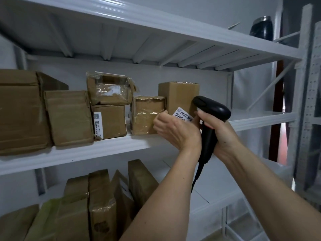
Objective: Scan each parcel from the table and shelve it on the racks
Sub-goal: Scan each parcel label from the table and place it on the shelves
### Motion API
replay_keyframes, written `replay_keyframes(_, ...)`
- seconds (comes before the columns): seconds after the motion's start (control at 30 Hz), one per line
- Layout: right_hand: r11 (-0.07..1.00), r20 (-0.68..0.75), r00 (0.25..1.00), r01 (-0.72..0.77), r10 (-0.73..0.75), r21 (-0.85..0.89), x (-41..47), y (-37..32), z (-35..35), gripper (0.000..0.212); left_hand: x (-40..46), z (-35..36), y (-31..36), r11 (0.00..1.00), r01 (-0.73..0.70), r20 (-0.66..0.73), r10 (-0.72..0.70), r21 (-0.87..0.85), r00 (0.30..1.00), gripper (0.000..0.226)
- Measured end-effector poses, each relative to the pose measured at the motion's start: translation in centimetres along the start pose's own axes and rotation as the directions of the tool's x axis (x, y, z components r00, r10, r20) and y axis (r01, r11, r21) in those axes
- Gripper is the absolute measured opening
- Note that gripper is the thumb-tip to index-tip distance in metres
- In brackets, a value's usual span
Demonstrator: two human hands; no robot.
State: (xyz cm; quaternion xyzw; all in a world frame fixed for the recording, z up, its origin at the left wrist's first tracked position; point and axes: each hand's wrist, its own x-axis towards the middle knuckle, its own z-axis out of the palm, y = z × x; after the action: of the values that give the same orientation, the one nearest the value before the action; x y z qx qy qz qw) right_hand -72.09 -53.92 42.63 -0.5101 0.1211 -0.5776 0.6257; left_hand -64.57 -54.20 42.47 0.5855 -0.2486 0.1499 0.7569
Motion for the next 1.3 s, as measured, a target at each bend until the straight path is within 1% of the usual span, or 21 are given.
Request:
replay_keyframes(0.07,1.0,0.036,0.999,-0.019,0.019,0.015,0.9,0.1,-0.2,0.033,0.2,0.4,-0.5,0.999,-0.006,0.035,0.005,0.04,0.999,0.07)
replay_keyframes(0.1,1.0,0.049,0.999,-0.025,0.024,0.019,1.3,0.1,-0.3,0.036,0.3,0.5,-0.6,0.999,-0.01,0.046,0.008,0.036,0.999,0.071)
replay_keyframes(0.17,0.999,0.071,0.997,-0.033,0.032,0.013,2.1,0.2,-0.4,0.036,0.6,0.9,-1.1,1.0,-0.016,0.045,0.016,0.015,0.999,0.065)
replay_keyframes(0.27,0.998,0.088,0.994,-0.058,0.057,0.004,3.1,0.5,-0.3,0.028,1.0,1.2,-1.8,0.998,-0.054,0.02,0.054,0.02,0.998,0.046)
replay_keyframes(0.33,0.998,0.102,0.993,-0.068,0.068,-0.004,3.5,0.6,-0.1,0.027,1.2,1.4,-2.2,0.997,-0.064,0.022,0.064,0.037,0.998,0.036)
replay_keyframes(0.47,0.996,0.11,0.99,-0.085,0.086,-0.008,4.1,1.0,0.2,0.03,1.3,1.7,-2.7,0.996,-0.046,0.042,0.043,0.071,0.998,0.035)
replay_keyframes(0.6,0.997,0.121,0.989,-0.08,0.082,-0.018,4.4,1.3,-0.2,0.034,1.3,1.5,-2.7,0.996,-0.059,0.069,0.054,0.062,0.996,0.034)
replay_keyframes(0.67,0.998,0.133,0.99,-0.049,0.055,-0.05,4.0,1.4,-0.5,0.034,1.2,1.0,-2.5,0.999,-0.049,0.094,0.048,0.004,0.994,0.032)
replay_keyframes(0.73,0.996,0.116,0.993,0.0,0.011,-0.093,3.2,1.8,-1.0,0.029,0.9,-0.1,-2.4,0.993,-0.028,0.119,0.042,-0.116,0.992,0.028)
replay_keyframes(0.8,0.992,0.083,0.996,0.035,-0.025,-0.12,1.9,2.6,-1.3,0.024,0.4,-1.8,-2.9,0.974,0.001,0.141,0.031,-0.226,0.99,0.03)
replay_keyframes(0.87,0.993,0.083,0.996,0.028,-0.019,-0.116,0.4,3.8,-1.4,0.027,-0.1,-3.6,-4.1,0.963,0.064,0.203,-0.01,-0.26,0.979,0.034)
replay_keyframes(0.97,0.992,0.109,0.99,-0.08,0.091,-0.096,-2.4,6.0,-1.2,0.039,-0.6,-6.6,-6.4,0.965,0.169,0.312,-0.101,-0.199,0.945,0.03)
replay_keyframes(1.07,0.975,0.14,0.97,-0.185,0.201,-0.121,-5.5,8.6,-0.5,0.043,-0.8,-10.2,-8.9,0.962,0.261,0.396,-0.209,-0.082,0.894,0.026)
replay_keyframes(1.17,0.951,0.149,0.939,-0.302,0.31,-0.074,-9.2,11.6,0.6,0.035,-1.0,-15.1,-11.7,0.949,0.315,0.445,-0.281,-0.003,0.851,0.021)
replay_keyframes(1.23,0.919,0.173,0.903,-0.39,0.394,-0.056,-11.9,13.8,1.9,0.027,-0.8,-18.9,-13.6,0.939,0.342,0.439,-0.326,0.046,0.837,0.02)
replay_keyframes(1.3,0.882,0.19,0.864,-0.47,0.467,-0.031,-14.7,16.0,3.8,0.028,-0.3,-22.8,-15.2,0.925,0.367,0.433,-0.37,0.096,0.822,0.022)
